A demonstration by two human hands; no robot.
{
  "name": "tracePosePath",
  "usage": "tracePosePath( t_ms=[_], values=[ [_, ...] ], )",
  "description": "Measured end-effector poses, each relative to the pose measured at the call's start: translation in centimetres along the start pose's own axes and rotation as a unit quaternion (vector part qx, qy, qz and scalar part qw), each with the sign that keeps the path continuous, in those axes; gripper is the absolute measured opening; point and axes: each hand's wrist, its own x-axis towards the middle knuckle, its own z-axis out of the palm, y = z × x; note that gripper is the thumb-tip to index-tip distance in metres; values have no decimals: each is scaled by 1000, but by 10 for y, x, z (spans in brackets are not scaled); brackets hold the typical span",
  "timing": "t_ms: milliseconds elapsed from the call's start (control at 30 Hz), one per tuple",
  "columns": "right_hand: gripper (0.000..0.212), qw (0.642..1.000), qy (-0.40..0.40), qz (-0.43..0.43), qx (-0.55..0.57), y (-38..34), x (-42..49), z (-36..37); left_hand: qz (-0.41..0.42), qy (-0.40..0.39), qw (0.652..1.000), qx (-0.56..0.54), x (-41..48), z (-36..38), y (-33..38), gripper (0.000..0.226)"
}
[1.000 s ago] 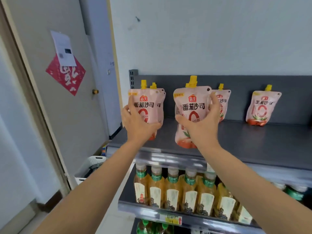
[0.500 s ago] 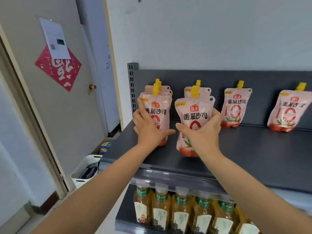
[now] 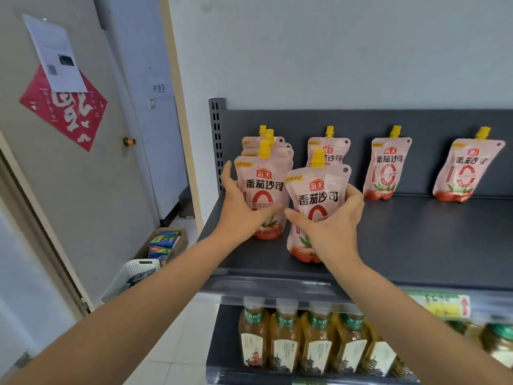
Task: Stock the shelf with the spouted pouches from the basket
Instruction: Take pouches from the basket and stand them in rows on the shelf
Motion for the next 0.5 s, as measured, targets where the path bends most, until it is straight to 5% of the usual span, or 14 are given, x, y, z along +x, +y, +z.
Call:
tracePosePath(
  t_ms=[267,333,433,500],
  values=[
    [98,1000,-4,-10,11,-10,-15,19,30,-48,998,-22,-1,-5,2,88],
    [97,1000,-13,-6,22,-11,-17,24,29,1,999,-19,-5,-10,4,86],
    [93,998,-33,1,54,-14,-20,28,80,112,990,15,-16,-30,8,52],
    [88,995,-50,-10,91,-16,-21,32,115,28,993,-6,-24,-44,9,24]
  ],
)
